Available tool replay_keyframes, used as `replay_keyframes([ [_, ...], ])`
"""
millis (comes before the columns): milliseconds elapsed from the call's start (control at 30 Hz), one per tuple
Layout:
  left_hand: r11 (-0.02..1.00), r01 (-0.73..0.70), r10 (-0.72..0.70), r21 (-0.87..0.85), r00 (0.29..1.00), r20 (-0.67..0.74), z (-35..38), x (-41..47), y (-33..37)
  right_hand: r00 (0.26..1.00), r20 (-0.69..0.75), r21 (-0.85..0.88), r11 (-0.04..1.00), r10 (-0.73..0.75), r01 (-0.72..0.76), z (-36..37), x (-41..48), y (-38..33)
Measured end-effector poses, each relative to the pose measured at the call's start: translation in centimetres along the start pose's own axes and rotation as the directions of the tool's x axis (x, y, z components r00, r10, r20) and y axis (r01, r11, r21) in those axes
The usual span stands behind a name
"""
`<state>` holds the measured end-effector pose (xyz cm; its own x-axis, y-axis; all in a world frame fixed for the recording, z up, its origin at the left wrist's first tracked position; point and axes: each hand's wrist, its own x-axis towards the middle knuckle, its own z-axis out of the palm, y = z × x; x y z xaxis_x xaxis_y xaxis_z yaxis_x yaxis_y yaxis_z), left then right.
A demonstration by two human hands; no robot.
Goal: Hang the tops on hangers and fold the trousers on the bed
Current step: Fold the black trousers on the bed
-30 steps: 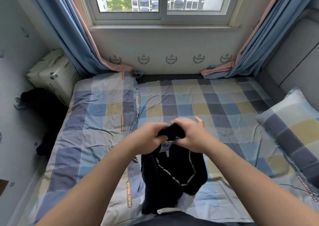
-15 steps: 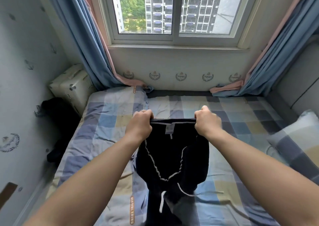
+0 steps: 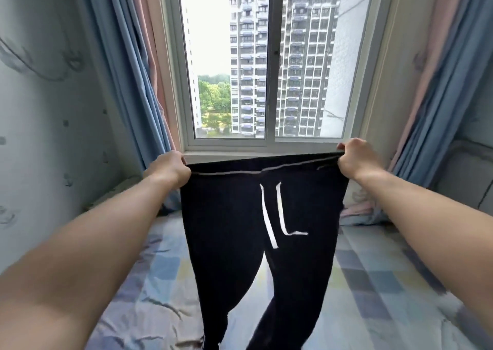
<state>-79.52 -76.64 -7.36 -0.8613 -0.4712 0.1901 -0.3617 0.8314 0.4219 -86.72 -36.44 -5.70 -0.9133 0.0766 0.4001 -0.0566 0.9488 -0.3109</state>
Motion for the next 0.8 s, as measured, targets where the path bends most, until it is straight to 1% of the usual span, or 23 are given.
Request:
replay_keyframes([
  [33,0.983,0.060,-0.060,-0.173,0.998,0.009,-1.9,0.6,1.1,1.000,-0.017,0.056,0.998,0.017,-0.016,-1.7,1.1,-0.7],
  [67,0.918,0.134,-0.129,-0.373,0.991,0.040,-3.6,1.2,2.1,0.999,-0.028,0.126,0.991,0.039,-0.035,-3.4,2.0,-1.5],
  [100,0.801,0.206,-0.190,-0.562,0.978,0.088,-5.5,1.6,3.1,0.997,-0.028,0.231,0.971,0.068,-0.060,-5.1,2.8,-2.3],
  [133,0.656,0.256,-0.223,-0.710,0.964,0.143,-7.3,2.1,3.9,0.994,-0.009,0.360,0.928,0.105,-0.095,-6.8,3.5,-3.2],
  [167,0.508,0.278,-0.227,-0.815,0.956,0.185,-9.0,2.5,4.7,0.989,0.016,0.482,0.866,0.144,-0.134,-8.4,4.1,-4.1],
  [200,0.380,0.281,-0.217,-0.881,0.953,0.211,-10.7,2.9,5.5,0.983,0.036,0.585,0.794,0.178,-0.165,-10.1,4.6,-5.1],
  [233,0.307,0.266,-0.202,-0.914,0.957,0.210,-12.3,3.1,6.2,0.977,0.053,0.672,0.717,0.205,-0.187,-11.7,5.0,-6.1],
  [300,0.257,0.160,-0.133,-0.953,0.983,0.129,-15.1,3.1,7.8,0.964,0.102,0.821,0.527,0.244,-0.220,-15.0,5.3,-8.0],
  [367,0.125,0.061,-0.108,-0.990,0.993,0.048,-17.4,3.3,9.4,0.958,0.164,0.916,0.324,0.236,-0.237,-18.0,5.6,-9.5],
  [400,0.058,0.018,-0.093,-0.998,0.996,0.013,-18.5,3.3,10.1,0.960,0.183,0.941,0.243,0.214,-0.234,-19.2,5.6,-10.1],
  [433,-0.013,-0.021,-0.083,-1.000,0.996,-0.020,-19.5,3.4,10.6,0.965,0.189,0.959,0.176,0.183,-0.221,-20.3,5.6,-10.6],
  [467,-0.061,-0.049,-0.064,-0.997,0.997,-0.045,-20.6,3.2,11.2,0.970,0.187,0.971,0.124,0.153,-0.207,-21.4,5.7,-11.0],
  [500,-0.069,-0.090,-0.063,-0.994,0.994,-0.086,-21.5,3.4,11.7,0.977,0.177,0.978,0.092,0.121,-0.189,-22.3,5.8,-11.3],
  [533,-0.017,-0.162,-0.064,-0.987,0.985,-0.160,-22.3,3.5,12.1,0.982,0.161,0.982,0.087,0.094,-0.170,-23.1,5.9,-11.6],
  [567,0.112,-0.269,-0.054,-0.957,0.959,-0.276,-22.9,3.4,12.3,0.987,0.141,0.985,0.088,0.074,-0.148,-23.8,6.4,-11.8],
  [600,0.274,-0.387,-0.009,-0.880,0.914,-0.405,-23.3,2.9,12.5,0.991,0.117,0.987,0.104,0.060,-0.123,-24.5,6.7,-11.9],
  [633,0.441,-0.496,0.065,-0.748,0.849,-0.524,-23.6,2.5,12.5,0.996,0.086,0.988,0.125,0.040,-0.090,-25.0,7.2,-12.0],
  [667,0.576,-0.570,0.157,-0.586,0.781,-0.605,-23.7,2.4,12.6,0.999,0.047,0.985,0.166,0.021,-0.050,-25.5,7.6,-12.1],
  [700,0.660,-0.616,0.243,-0.431,0.718,-0.653,-23.8,2.6,12.5,1.000,-0.005,0.976,0.218,0.004,0.004,-25.8,8.0,-12.0],
  [733,0.699,-0.641,0.304,-0.316,0.667,-0.680,-23.9,2.8,12.5,0.998,-0.065,0.956,0.285,-0.012,0.066,-26.1,8.1,-11.9],
  [800,0.722,-0.656,0.313,-0.217,0.591,-0.744,-24.5,3.0,12.6,0.986,-0.160,0.888,0.429,-0.049,0.165,-26.4,8.3,-11.6],
])
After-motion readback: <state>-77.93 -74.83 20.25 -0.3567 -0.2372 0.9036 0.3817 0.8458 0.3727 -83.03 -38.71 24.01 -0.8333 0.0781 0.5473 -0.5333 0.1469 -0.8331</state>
